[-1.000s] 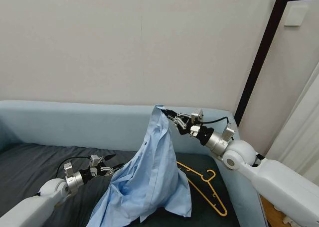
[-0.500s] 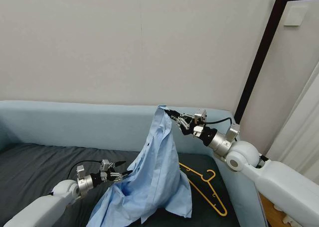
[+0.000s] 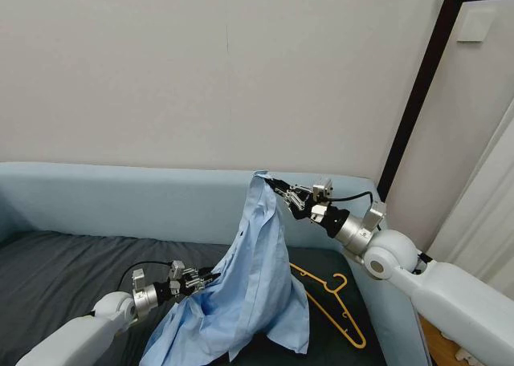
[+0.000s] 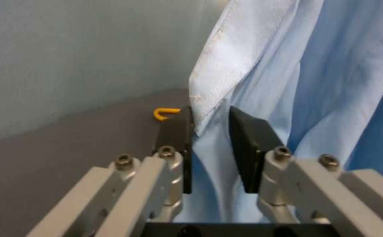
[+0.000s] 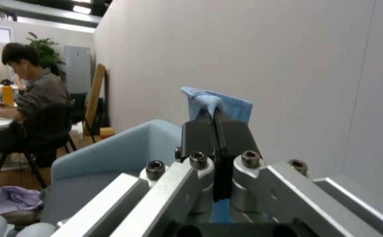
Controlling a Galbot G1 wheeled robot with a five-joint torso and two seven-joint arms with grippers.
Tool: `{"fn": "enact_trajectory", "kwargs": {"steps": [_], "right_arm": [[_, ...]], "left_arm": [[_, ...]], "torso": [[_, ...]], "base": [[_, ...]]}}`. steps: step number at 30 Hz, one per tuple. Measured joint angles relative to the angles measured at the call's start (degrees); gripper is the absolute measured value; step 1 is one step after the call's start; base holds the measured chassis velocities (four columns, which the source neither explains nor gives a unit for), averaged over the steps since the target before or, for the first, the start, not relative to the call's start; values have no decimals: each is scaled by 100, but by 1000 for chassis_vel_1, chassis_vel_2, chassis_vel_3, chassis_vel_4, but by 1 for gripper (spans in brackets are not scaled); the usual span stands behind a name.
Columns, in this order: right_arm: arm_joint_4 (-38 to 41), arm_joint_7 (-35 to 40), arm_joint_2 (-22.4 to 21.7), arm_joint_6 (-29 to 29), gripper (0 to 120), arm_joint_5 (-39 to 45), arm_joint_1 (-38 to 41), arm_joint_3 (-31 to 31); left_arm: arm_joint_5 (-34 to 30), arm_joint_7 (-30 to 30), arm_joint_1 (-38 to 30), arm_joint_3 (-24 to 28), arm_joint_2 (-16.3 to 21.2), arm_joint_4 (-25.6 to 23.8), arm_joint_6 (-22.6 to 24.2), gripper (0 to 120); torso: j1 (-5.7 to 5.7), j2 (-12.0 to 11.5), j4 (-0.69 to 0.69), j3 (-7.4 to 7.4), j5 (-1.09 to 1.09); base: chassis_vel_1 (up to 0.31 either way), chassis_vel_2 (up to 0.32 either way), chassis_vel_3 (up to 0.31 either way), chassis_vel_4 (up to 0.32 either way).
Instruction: Pick up the clothes from the sofa and hang them on the clothes hanger.
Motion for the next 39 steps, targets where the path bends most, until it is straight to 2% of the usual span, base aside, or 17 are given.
{"fn": "enact_trajectory", "kwargs": {"steps": [1,4,7,12,14,16,17,20,22,24,27,28,30,32,33,36,39], "right_arm": [[0,0,0,0,0,0,0,0],[25,3,-20,-1,0,-7,-30,-11],[29,18,-23,-1,0,-11,-55,-11],[-30,79,-29,-4,0,-14,-155,27],[-140,136,-28,-5,0,-14,-220,62],[-279,283,-14,-7,0,-5,-301,113],[-279,283,-14,-7,0,-5,-301,113],[-360,451,14,-12,0,8,-329,145],[-421,658,62,-36,0,91,-333,201],[-426,708,74,-45,0,121,-332,218],[-400,1022,108,-115,0,273,-247,316],[-400,1022,108,-115,0,273,-247,316],[-283,1185,89,-170,0,398,-144,361],[9,1482,35,-328,0,696,95,369],[9,1482,35,-328,0,696,95,369],[289,1893,88,-444,0,1227,653,236],[269,1906,98,-445,0,1319,871,147]], "left_arm": [[0,0,0,0,0,0,0,19],[-4,-20,29,-2,8,-43,-9,4],[-4,-46,56,-21,16,-71,-23,0],[-12,-259,153,-140,100,-282,-169,0],[-4,-664,234,-216,183,-521,-482,0],[31,-1449,388,-394,332,-1007,-751,0],[31,-1449,388,-394,332,-1007,-751,0],[62,-2245,531,-602,447,-1499,-906,0],[72,-3074,720,-878,587,-2129,-945,0],[85,-3254,757,-935,621,-2264,-942,0],[225,-4400,990,-1321,918,-3168,-795,0],[225,-4400,990,-1321,918,-3168,-795,0],[257,-5092,1109,-1563,1156,-3773,-560,0],[144,-5894,1092,-1753,1562,-4638,-170,0],[144,-5894,1092,-1753,1562,-4638,-170,0],[-39,-6996,713,-1866,1919,-5469,252,0],[-95,-7369,524,-1927,1986,-5632,362,0]], "torso": [[0,0,0,0,0],[0,0,-1,0,0],[0,0,0,0,0],[0,0,0,0,-1],[0,0,0,0,0],[0,0,0,0,0],[0,0,0,0,0],[0,0,0,0,2],[0,0,0,0,-1],[0,0,-1,0,-2],[0,0,0,0,1],[0,0,0,0,1],[0,0,1,0,-1],[0,0,0,0,-1],[0,0,0,0,-1],[0,1,0,-1,-1],[0,0,1,-1,-2]], "base": [[0,0,0,0],[0,0,0,0],[0,0,0,0],[0,0,0,0],[0,0,0,0],[0,0,0,0],[0,0,0,0],[0,0,0,0],[0,0,0,0],[0,0,0,0],[0,0,0,0],[0,0,0,0],[0,0,0,0],[0,0,0,0],[0,0,0,0],[0,0,0,0],[0,0,0,0]]}}
